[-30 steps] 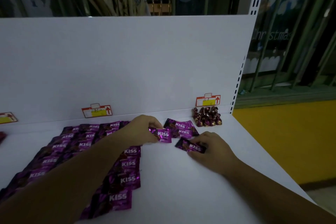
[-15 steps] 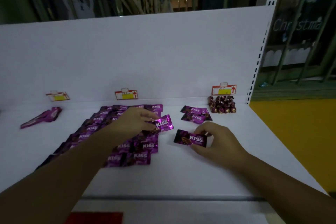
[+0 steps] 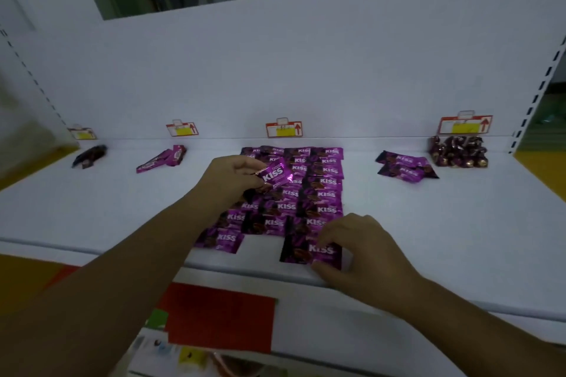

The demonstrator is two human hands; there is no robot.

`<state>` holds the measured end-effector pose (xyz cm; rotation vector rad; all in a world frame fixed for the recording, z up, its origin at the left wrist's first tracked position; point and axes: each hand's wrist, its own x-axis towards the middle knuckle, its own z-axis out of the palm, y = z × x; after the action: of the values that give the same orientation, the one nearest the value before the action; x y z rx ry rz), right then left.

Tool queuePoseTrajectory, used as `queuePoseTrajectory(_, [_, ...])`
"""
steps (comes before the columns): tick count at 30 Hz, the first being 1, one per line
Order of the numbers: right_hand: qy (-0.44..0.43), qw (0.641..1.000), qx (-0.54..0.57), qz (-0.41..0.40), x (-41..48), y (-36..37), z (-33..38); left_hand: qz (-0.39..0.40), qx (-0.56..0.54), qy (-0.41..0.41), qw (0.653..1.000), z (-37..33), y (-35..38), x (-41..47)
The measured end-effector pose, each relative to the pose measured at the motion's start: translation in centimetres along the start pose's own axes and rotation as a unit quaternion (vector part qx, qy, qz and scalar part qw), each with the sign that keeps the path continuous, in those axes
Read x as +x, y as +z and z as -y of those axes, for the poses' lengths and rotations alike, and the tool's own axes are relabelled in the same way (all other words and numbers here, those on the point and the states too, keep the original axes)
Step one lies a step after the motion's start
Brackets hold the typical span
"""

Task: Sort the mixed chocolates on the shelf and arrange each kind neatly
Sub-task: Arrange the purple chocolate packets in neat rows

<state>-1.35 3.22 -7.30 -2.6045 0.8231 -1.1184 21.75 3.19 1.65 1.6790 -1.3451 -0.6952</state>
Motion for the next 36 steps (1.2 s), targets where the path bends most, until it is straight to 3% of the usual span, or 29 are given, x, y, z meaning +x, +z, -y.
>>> queuePoseTrajectory(3, [-0.027, 0.999, -0.017, 0.017, 1.3, 2.2, 1.5, 0.021, -0.003, 0.025, 0.999, 0.8, -0.9, 0.8])
queuePoseTrajectory(15, [-0.006, 0.993, -0.103, 0.061, 4.7, 7.2, 3.1, 0.118, 0.001, 0.039, 0.992, 4.5, -4.3, 3.8])
queuePoseTrajectory(24, [0.052, 0.994, -0.069, -0.071, 6.0, 3.9, 2.9, 0.236, -0.030, 0.001, 0.971, 3.4, -3.9, 3.0])
queuePoseTrajectory(28, [-0.001, 0.990, -0.140, -0.022, 6.6, 1.6, 2.9, 0.282, -0.037, 0.017, 0.959, 2.0, -2.5, 2.0])
queuePoseTrajectory(32, [-0.040, 0.987, -0.158, 0.006, 6.1, 0.2, 2.5, 0.275, 0.001, 0.070, 0.959, 1.5, -1.0, 1.0])
queuePoseTrajectory(34, [-0.020, 0.989, -0.146, -0.002, 5.4, -0.2, 2.0, 0.233, -0.006, 0.095, 0.968, 1.9, -0.7, 0.3])
queuePoseTrajectory(36, [0.011, 0.992, -0.127, -0.003, 4.2, -0.4, 1.3, 0.166, 0.077, 0.177, 0.967, 2.8, -0.6, -0.8])
